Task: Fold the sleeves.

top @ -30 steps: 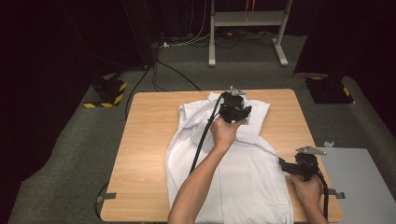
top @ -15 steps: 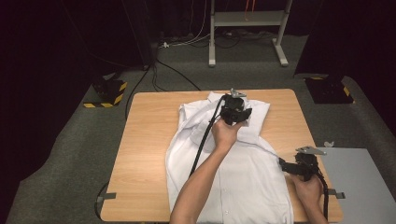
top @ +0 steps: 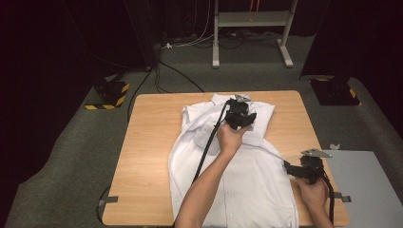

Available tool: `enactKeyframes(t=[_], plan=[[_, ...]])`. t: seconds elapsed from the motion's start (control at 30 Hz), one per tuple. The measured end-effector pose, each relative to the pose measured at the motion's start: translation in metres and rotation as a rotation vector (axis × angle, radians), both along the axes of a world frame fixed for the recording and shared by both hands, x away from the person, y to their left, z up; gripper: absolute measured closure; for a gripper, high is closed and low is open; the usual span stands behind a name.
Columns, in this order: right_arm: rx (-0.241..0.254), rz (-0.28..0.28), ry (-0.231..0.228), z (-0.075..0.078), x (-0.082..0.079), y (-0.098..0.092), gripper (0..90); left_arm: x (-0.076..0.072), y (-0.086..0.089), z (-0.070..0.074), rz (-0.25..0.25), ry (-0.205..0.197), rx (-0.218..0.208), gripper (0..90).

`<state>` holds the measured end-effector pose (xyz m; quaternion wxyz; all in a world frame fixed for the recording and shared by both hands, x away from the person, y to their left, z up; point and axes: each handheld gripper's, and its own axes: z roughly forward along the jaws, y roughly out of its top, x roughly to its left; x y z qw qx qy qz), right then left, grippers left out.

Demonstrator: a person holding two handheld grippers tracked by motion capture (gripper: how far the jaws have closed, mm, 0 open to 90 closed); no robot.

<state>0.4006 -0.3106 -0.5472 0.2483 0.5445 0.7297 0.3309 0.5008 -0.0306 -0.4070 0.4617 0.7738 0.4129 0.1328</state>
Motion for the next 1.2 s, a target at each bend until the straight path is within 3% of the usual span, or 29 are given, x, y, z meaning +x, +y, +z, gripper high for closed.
enactKeyframes(t=[0.9, 1.2], plan=[[0.0, 0.001, 0.0, 0.0, 0.0, 0.0, 13.9, 0.007, -0.006, -0.026, 0.012, 0.047, 0.016, 74.1], [0.0, 0.0, 0.0, 0.0, 0.0, 0.0, 13.9, 0.009, -0.005, -0.033, 0.017, 0.081, -0.024, 73.0]])
